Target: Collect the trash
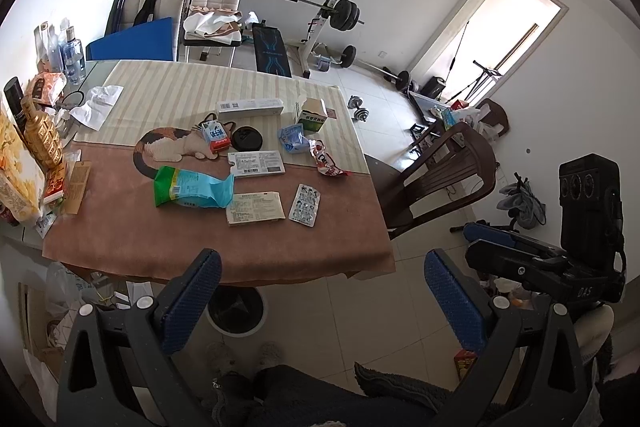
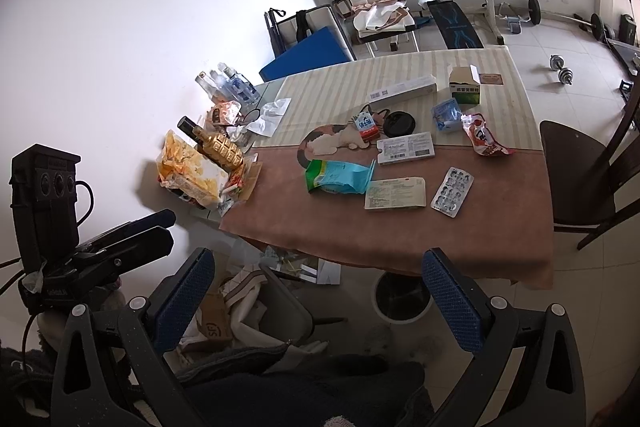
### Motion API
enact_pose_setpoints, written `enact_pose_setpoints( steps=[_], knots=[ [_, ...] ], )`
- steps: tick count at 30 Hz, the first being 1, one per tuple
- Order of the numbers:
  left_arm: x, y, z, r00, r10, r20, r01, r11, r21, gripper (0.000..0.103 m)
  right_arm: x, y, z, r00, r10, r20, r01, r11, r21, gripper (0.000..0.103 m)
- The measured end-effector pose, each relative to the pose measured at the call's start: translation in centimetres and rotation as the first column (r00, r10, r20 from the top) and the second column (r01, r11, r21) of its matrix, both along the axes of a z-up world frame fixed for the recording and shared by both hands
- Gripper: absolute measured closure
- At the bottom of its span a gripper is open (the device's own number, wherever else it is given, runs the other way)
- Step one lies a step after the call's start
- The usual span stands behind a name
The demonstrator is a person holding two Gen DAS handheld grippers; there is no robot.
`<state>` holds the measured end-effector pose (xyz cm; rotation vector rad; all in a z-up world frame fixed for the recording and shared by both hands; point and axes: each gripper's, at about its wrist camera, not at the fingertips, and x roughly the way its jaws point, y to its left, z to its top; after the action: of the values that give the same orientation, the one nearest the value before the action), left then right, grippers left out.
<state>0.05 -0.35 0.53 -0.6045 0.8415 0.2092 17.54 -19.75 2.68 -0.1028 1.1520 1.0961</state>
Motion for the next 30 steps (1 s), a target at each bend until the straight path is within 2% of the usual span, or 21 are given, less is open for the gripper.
enact_pose_setpoints(
  steps=[30],
  knots=[
    [-0.29, -0.47, 0.35, 1.000, -0.005, 0.003, 0.005, 1.000, -0.001, 0.000, -0.67, 0.25, 0.05, 1.000, 0.002, 0.001, -0.002, 1.000, 0.004, 0.000]
  ],
)
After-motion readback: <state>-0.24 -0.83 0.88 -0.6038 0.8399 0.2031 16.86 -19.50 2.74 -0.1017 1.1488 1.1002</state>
